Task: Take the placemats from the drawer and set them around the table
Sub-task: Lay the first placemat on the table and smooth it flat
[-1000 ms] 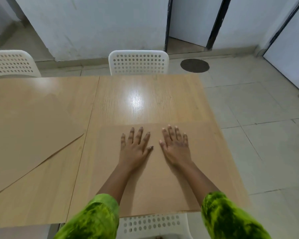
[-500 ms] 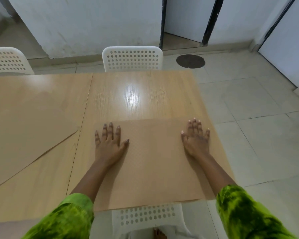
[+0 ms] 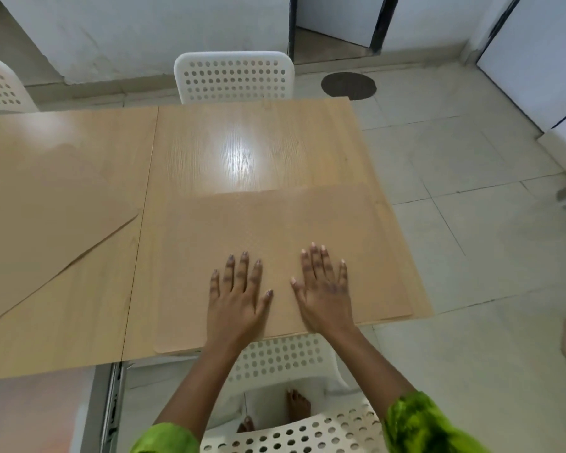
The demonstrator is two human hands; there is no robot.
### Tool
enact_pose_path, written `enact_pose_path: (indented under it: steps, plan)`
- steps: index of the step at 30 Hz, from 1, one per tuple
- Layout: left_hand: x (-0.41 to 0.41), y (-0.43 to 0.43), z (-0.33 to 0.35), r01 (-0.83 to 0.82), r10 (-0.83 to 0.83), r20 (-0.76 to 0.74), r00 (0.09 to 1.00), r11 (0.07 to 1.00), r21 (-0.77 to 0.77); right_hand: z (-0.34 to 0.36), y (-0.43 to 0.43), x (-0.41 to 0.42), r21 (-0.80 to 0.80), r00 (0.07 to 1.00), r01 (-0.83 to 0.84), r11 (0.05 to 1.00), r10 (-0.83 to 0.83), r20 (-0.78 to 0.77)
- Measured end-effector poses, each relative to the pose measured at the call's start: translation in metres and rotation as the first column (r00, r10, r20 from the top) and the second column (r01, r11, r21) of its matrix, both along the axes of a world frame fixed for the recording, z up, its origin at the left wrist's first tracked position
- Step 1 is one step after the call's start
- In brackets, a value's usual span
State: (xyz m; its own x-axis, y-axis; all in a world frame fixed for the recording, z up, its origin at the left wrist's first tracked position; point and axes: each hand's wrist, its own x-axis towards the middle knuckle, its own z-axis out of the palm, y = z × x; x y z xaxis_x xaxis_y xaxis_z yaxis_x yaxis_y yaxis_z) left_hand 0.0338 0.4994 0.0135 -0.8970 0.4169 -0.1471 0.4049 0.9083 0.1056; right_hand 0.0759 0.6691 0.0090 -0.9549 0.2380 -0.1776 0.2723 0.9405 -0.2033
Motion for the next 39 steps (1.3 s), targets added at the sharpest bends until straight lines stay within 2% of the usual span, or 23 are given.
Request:
enact_pose_path:
  steps: [12, 22, 26, 28, 30, 33, 36, 39]
  plan:
    - [-0.025, -0.075, 0.002, -0.203, 0.203, 0.002, 0.979, 0.978, 0.047, -0.003, 0.091, 0.017, 0.087, 0.975, 0.217, 0.972, -0.220, 0.025]
    - [-0.026, -0.077, 0.005, -0.221, 0.221, 0.000, 0.975, 0.975, 0.020, 0.003, 0.094, 0.018, 0.063, 0.978, 0.205, 0.977, -0.207, 0.029]
    - [-0.027, -0.077, 0.010, -0.239, 0.240, 0.055, 0.969, 0.971, -0.031, 0.014, 0.087, 0.017, 0.028, 0.976, 0.209, 0.977, -0.211, 0.056]
    - [-0.026, -0.075, 0.017, -0.264, 0.266, 0.090, 0.960, 0.964, -0.029, 0.026, 0.072, 0.013, -0.008, 0.983, 0.185, 0.983, -0.185, 0.023]
    - [-0.023, -0.073, 0.029, -0.293, 0.288, 0.109, 0.951, 0.956, 0.032, 0.039, 0.048, 0.008, -0.104, 0.988, 0.147, 0.984, -0.151, -0.027]
    - [-0.007, -0.082, 0.052, -0.360, 0.342, 0.117, 0.932, 0.908, 0.215, 0.058, -0.004, 0.004, -0.304, 0.991, 0.108, 0.946, -0.126, -0.041]
    - [0.015, -0.104, 0.073, -0.475, 0.431, 0.201, 0.880, 0.780, 0.408, 0.070, -0.057, 0.003, -0.453, 0.996, 0.075, 0.888, -0.089, -0.009]
    - [0.039, -0.145, 0.090, -0.567, 0.515, 0.262, 0.816, 0.628, 0.532, 0.078, -0.119, 0.005, -0.564, 0.999, 0.010, 0.826, -0.031, -0.028]
